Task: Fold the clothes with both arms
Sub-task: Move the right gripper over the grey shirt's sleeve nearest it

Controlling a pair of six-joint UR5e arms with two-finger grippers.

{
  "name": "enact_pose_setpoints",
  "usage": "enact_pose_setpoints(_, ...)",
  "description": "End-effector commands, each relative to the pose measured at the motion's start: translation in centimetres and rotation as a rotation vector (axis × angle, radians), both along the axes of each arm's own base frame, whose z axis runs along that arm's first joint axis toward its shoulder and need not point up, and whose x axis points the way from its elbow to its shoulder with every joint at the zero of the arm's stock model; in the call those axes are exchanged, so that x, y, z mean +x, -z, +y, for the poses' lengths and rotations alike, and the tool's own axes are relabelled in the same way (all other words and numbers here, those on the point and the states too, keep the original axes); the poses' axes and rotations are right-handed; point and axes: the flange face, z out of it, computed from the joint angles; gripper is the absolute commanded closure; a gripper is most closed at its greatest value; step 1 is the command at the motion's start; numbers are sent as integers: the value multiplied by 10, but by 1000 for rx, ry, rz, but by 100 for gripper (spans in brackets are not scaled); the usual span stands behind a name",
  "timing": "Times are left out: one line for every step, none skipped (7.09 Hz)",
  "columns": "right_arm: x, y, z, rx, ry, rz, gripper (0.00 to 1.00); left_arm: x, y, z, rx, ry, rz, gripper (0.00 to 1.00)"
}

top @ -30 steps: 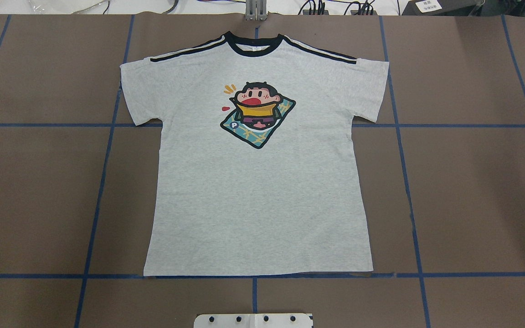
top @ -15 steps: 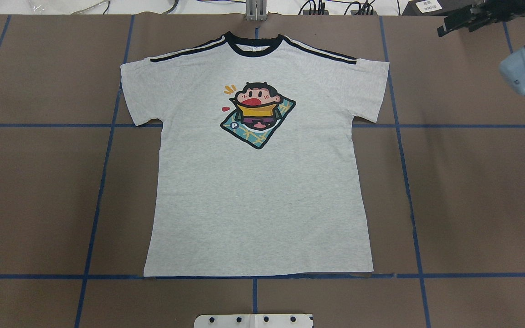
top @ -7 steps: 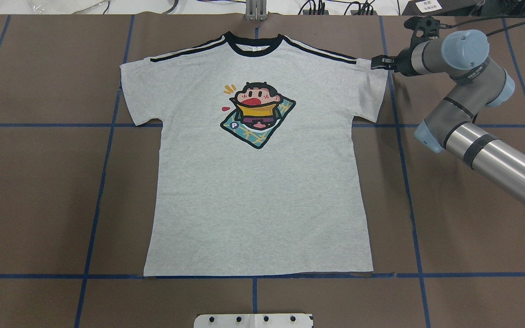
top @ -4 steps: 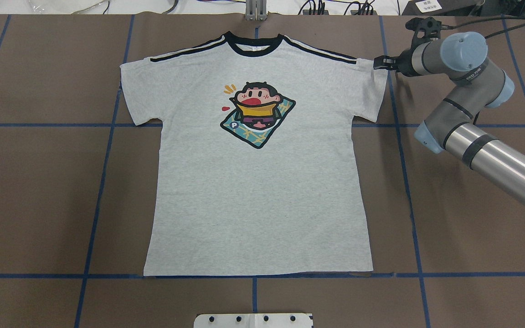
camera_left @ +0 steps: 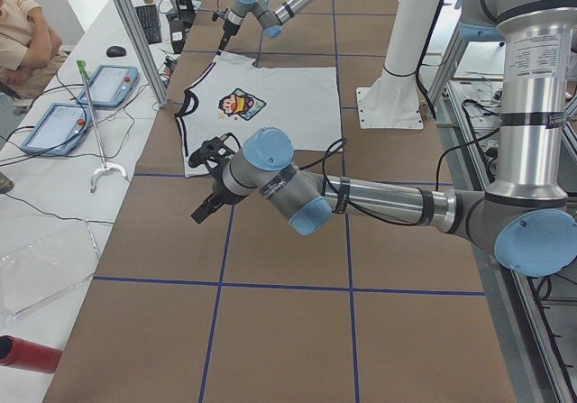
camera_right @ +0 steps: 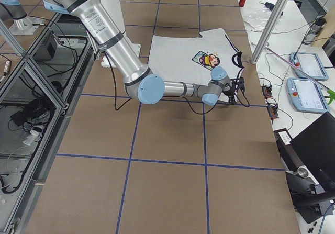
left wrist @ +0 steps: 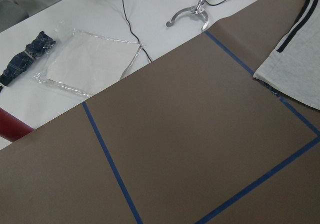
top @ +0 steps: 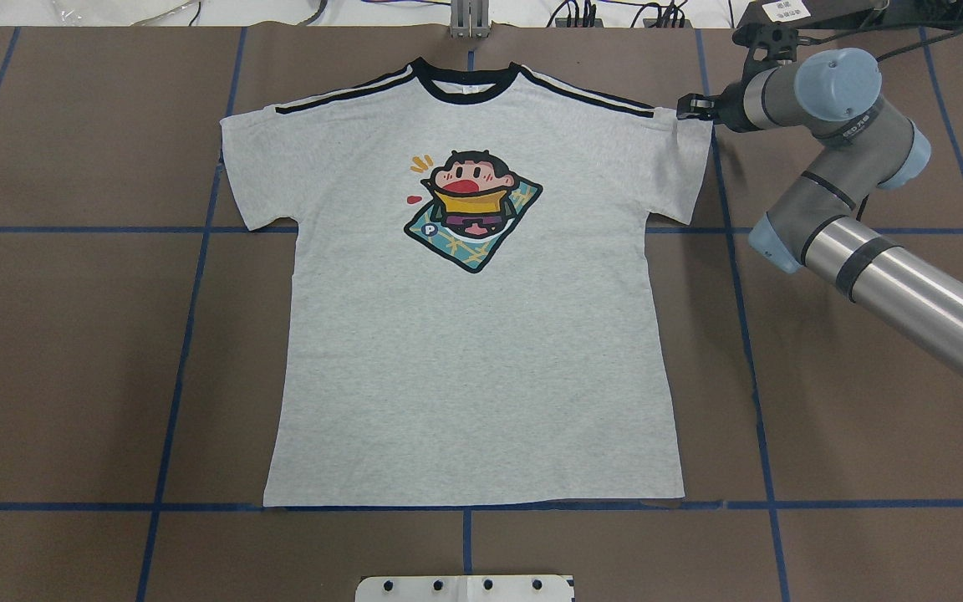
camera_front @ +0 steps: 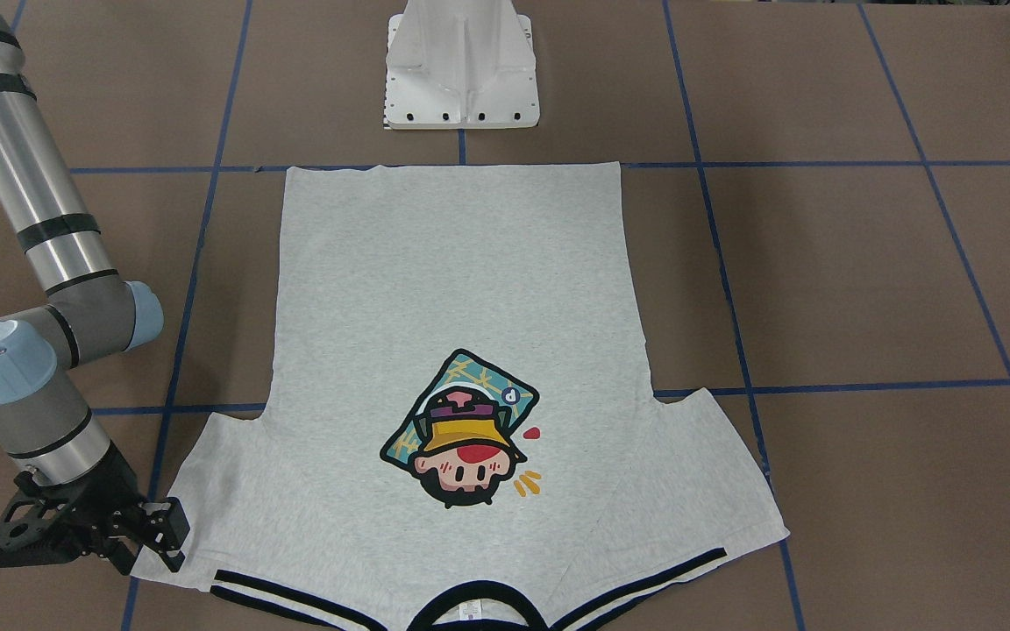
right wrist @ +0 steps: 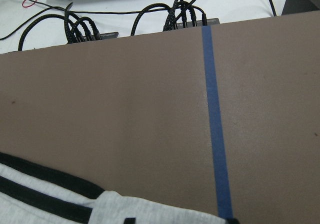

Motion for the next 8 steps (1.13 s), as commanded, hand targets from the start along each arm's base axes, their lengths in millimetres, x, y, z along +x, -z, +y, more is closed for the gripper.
enact_pose_setpoints(0,-5,0,-7,-2,7,34,0,-2,2,-3,-1,-1,0)
enact_pose_setpoints(1,-8,0,-10,-6,12,34,0,-1,2,0,-1,-1,0)
enact_pose_setpoints(1,-8,0,-10,-7,13,46,0,-3,2,-5,-1,-1,0)
enact_pose_setpoints(1,-8,0,-10,-7,13,82,0,-1,2,0,-1,-1,0)
enact_pose_setpoints(1,-8,0,-11,-7,14,100,0,-3,2,-3,-1,-1,0)
enact_pose_setpoints(2,-8,-1,-3,-5,20,100,0,-3,2,-3,-1,-1,0)
enact_pose_setpoints(5,-6,-2,14,-11,48,100,0,-2,1,-2,-1,-1,0)
enact_pose_setpoints(6,13,-7,30,-21,132,100,0,-4,2,-5,-1,-1,0)
